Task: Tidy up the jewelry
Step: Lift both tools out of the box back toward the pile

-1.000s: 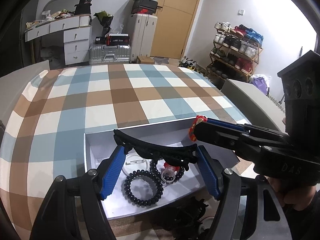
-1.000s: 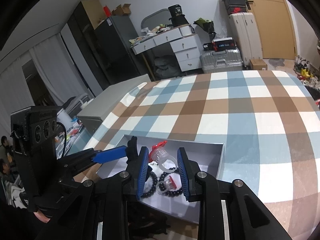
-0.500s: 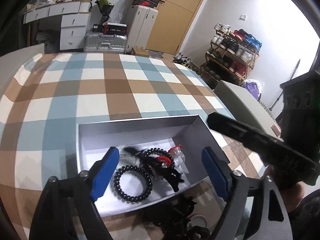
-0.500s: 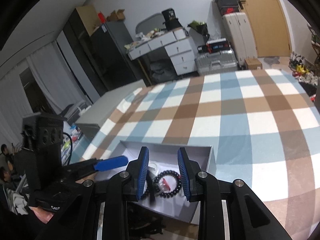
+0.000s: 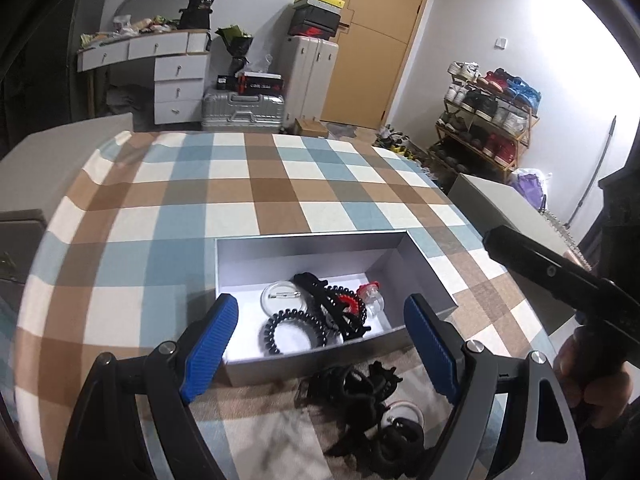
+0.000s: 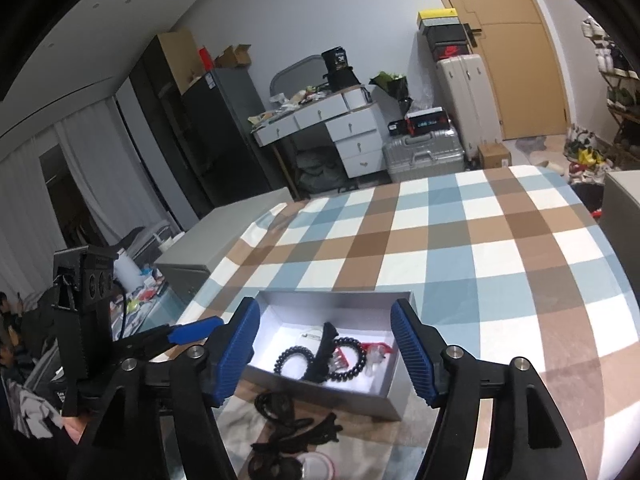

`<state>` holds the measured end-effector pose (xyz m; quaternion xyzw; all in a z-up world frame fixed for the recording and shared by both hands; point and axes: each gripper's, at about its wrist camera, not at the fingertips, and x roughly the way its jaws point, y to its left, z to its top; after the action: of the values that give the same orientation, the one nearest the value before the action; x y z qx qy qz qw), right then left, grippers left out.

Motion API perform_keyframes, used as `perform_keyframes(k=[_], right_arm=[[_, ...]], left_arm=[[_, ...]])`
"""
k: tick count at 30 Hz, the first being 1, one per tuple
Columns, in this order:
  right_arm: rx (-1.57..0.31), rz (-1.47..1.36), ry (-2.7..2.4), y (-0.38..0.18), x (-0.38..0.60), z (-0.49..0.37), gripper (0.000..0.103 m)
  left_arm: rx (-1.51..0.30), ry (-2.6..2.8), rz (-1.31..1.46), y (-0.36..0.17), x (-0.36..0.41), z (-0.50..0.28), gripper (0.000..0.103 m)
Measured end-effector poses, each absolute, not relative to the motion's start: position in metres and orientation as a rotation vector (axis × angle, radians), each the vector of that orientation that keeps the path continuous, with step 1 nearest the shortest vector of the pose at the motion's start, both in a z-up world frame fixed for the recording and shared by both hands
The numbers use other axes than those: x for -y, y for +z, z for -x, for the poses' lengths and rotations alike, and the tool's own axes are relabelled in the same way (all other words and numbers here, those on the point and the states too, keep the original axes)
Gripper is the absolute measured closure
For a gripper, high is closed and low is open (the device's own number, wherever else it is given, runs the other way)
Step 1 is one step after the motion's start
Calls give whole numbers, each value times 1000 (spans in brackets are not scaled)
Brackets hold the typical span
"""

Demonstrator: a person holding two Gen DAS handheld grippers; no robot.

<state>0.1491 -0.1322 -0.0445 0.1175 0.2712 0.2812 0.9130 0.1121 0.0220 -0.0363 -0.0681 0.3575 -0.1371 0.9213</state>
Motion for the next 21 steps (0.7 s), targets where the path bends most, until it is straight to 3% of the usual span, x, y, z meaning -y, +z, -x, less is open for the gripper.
perform_keyframes(k=[5,15,17,21], right_arm=[[-530,-233,567,-40,134,-132,19],[-505,-210,555,-39,131,-99,6],[-520,-200,550,-42,129,-94,3],[-538,-151,535,-48,124,-85,3]], left_arm=[[-704,-257,124,-31,-22,-100,21],[-677,-159,127,-33,-30,-77,18],[-669,-138,142,-37,-34,-71,6],[-664,-93,145,-49,-39,-60,4]])
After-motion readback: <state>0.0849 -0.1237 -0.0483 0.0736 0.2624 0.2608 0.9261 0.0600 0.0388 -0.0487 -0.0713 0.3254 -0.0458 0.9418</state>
